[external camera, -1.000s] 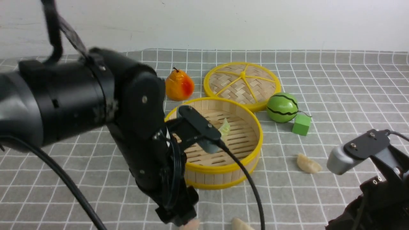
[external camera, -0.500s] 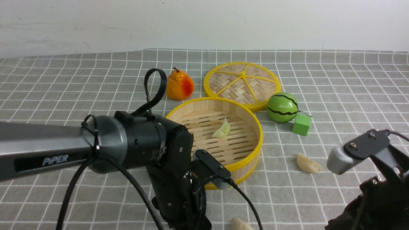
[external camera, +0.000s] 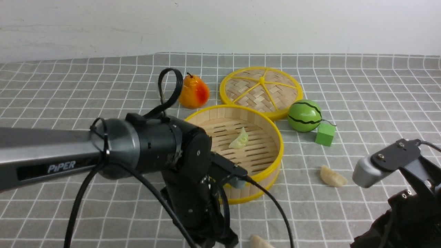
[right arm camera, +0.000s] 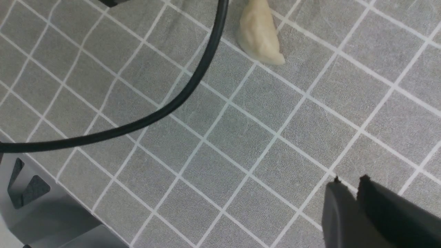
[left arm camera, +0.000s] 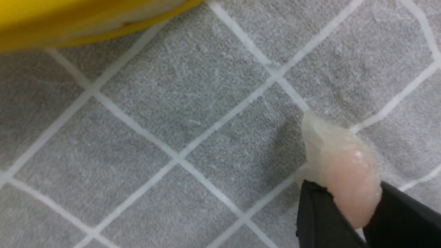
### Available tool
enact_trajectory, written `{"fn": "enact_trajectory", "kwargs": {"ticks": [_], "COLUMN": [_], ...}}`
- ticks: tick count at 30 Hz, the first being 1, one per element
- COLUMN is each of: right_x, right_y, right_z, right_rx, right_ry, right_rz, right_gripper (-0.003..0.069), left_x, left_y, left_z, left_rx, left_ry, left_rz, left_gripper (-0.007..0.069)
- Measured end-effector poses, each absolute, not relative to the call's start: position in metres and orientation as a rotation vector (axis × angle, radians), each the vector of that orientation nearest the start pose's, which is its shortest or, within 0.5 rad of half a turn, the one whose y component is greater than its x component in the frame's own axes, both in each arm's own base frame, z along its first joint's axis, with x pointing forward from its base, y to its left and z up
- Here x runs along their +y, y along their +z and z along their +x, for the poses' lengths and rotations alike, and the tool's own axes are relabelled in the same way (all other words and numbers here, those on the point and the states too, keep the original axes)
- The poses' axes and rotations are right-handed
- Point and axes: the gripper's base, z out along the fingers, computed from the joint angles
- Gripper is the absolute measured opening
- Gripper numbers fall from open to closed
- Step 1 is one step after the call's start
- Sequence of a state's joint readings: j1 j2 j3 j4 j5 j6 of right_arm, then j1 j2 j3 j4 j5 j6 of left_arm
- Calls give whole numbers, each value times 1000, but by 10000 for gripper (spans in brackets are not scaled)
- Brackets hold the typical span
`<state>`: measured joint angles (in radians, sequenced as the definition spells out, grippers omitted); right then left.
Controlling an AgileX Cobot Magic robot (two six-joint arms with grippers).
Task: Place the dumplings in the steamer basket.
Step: Use the left arm to grab a dumpling, then use the left arm to put the dumpling into the steamer
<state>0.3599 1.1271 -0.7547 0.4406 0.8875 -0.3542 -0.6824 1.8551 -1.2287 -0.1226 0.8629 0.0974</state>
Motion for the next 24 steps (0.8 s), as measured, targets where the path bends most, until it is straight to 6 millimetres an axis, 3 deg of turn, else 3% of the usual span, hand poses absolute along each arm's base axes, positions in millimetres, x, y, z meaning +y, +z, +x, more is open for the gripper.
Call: {"fn": "enact_trajectory", "kwargs": {"ticks": [7,11,15,18,20,24], "right_x": [98,98,98,98,98,98], "right_y": [268,268,268,268,268,268], "right_z": [174,174,174,174,174,174], "right_rx": [2615,2615,2614,2614,2614,2614], "right_ry": [544,544,544,544,544,544], "right_rz": [-671,-671,-671,-671,-671,-671], "right_gripper": [76,80,83,87,91,94], "left_x": [-244,-240,-226,-221,-217,-219], "left_y": [292,321,315,293,268,231], "left_z": [294,318,356,380,401,419], "left_rx": [2607,2557,2588,2623,2640,2653], "left_ry": [-277,-272,-259,-241,-227,-223], "left_rz": [852,700,546,487,443,422], "left_gripper": [157,157,157,157,157,157]}}
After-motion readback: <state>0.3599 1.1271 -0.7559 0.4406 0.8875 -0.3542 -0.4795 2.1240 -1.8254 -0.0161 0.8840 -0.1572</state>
